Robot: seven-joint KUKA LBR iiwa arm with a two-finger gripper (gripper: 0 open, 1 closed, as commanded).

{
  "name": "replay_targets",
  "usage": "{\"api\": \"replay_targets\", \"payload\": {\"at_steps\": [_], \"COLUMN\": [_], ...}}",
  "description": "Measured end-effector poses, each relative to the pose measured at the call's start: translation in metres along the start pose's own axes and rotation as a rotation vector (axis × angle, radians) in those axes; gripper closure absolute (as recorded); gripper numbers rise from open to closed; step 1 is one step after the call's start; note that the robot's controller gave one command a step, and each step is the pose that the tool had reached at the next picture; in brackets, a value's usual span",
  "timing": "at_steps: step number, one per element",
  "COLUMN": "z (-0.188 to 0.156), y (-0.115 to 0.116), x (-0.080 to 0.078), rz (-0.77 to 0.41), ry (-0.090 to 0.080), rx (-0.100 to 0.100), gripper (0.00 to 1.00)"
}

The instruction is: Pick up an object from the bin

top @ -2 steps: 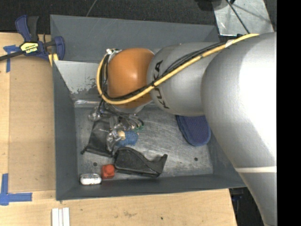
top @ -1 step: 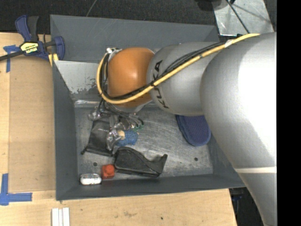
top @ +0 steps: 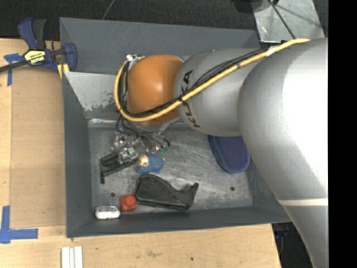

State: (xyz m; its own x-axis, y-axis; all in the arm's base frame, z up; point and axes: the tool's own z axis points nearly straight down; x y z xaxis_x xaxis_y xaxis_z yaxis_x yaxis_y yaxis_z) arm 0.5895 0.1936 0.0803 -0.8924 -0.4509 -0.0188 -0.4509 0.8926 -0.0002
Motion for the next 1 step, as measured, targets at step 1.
{"api": "replay_targets", "payload": {"at_steps": [1], "z": [-0.0053], "y": [-0.0011], "x": [-0.0016], "rz": [0.004], "ry": [0.009], "rx": [0.000], "gripper": [1.00]}}
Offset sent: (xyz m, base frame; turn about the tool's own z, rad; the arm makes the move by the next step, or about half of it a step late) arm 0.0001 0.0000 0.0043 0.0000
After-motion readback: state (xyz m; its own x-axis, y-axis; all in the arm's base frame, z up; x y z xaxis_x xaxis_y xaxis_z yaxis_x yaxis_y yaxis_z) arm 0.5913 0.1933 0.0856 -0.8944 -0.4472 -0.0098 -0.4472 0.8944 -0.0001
